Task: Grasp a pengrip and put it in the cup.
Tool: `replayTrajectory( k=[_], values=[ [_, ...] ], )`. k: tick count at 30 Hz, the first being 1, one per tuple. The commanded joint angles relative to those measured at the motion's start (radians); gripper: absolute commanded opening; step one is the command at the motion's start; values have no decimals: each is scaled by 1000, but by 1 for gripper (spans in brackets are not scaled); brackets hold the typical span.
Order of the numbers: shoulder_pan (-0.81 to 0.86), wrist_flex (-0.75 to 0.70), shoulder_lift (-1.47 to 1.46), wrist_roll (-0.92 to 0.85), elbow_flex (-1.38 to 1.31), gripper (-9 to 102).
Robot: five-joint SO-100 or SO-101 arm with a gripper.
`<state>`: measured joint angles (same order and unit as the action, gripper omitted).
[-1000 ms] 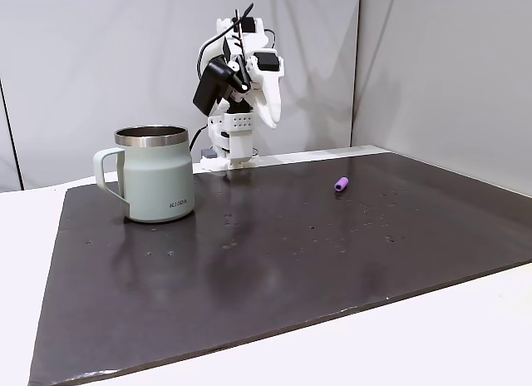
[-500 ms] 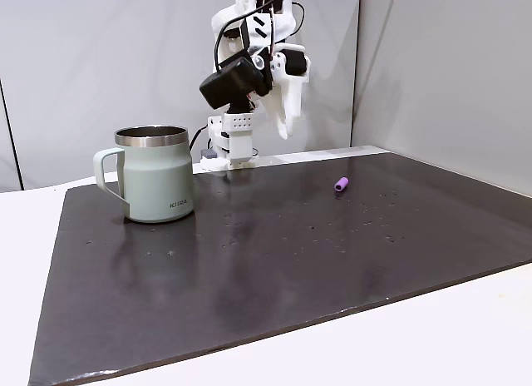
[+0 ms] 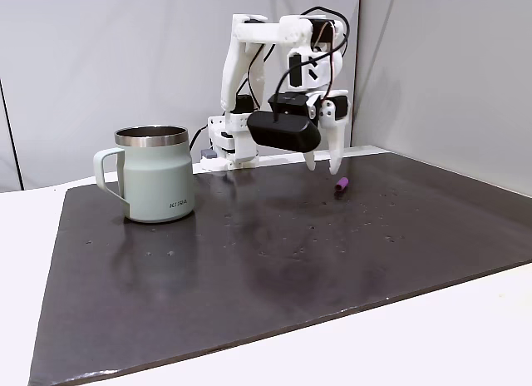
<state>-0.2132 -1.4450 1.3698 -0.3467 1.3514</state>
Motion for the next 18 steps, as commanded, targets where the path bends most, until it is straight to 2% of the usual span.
replayTrajectory(
  k=[1,18],
  values=[
    [-69,-15,-14,41,-63,17],
    [-239,69,-38,-8,120,16]
  ],
)
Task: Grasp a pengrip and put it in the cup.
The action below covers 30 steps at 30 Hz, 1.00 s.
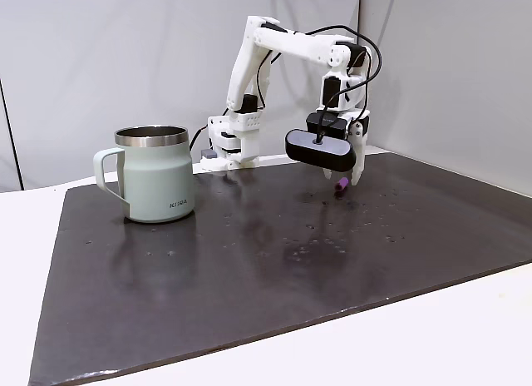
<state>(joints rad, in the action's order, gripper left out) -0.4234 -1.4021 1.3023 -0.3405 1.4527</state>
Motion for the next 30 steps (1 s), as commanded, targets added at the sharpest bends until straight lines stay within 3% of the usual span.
replayTrajectory(
  k=[1,12,20,30],
  values=[
    [-41,34,32,-15,31,16],
    [-147,152,32,-43,178,13],
    [-149,206,21,-98,239,2],
    [-169,77,186,-109,239,0]
  ],
)
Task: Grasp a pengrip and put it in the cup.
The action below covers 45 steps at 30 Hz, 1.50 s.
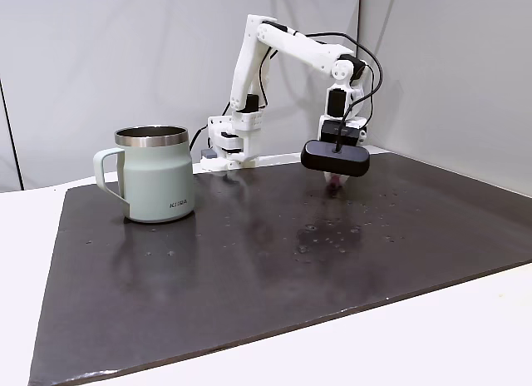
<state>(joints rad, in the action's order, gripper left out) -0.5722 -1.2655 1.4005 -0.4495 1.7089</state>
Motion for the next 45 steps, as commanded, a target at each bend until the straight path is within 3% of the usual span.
replayTrajectory(
  k=[1,17,23,33,37,45],
  values=[
    [-28,-98,110,2,-28,0],
    [-86,-523,552,-34,63,0],
    [98,-543,802,-173,195,0],
    [661,-479,1081,-522,35,0],
    [861,-325,1118,-511,-8,0],
    [1063,-89,1115,-428,-14,0]
  ],
)
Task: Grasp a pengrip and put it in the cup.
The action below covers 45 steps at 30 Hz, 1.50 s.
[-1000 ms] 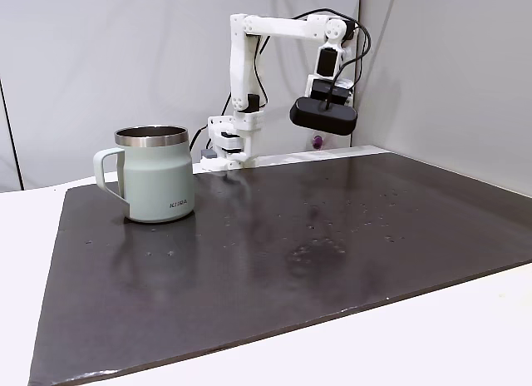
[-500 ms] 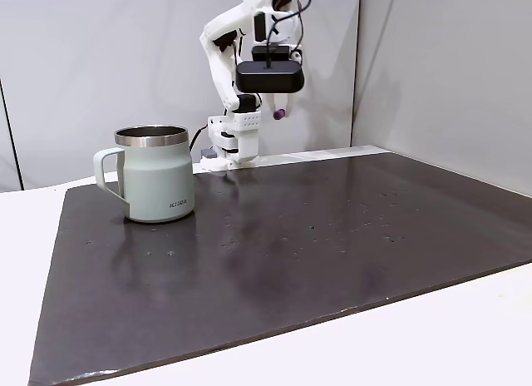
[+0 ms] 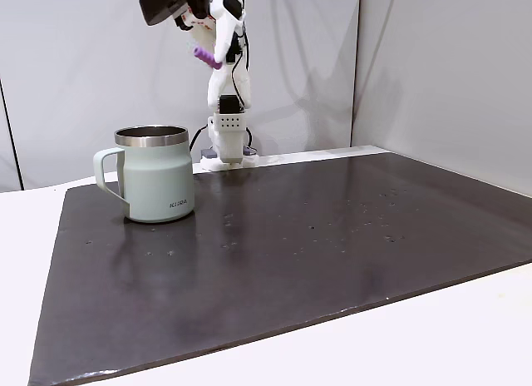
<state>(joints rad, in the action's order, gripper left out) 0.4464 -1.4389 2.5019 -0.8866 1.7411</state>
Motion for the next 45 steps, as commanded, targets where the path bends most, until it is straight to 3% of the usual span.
replayTrajectory(
  k=[1,9,14,20,27,34,45],
  values=[
    [60,106,8,0,-40,0],
    [147,337,-104,-28,21,0],
    [170,600,-12,-37,250,0],
    [193,808,126,-43,486,0],
    [215,890,141,-34,561,1],
    [230,939,106,54,548,28],
    [229,939,120,60,546,29]
  ],
)
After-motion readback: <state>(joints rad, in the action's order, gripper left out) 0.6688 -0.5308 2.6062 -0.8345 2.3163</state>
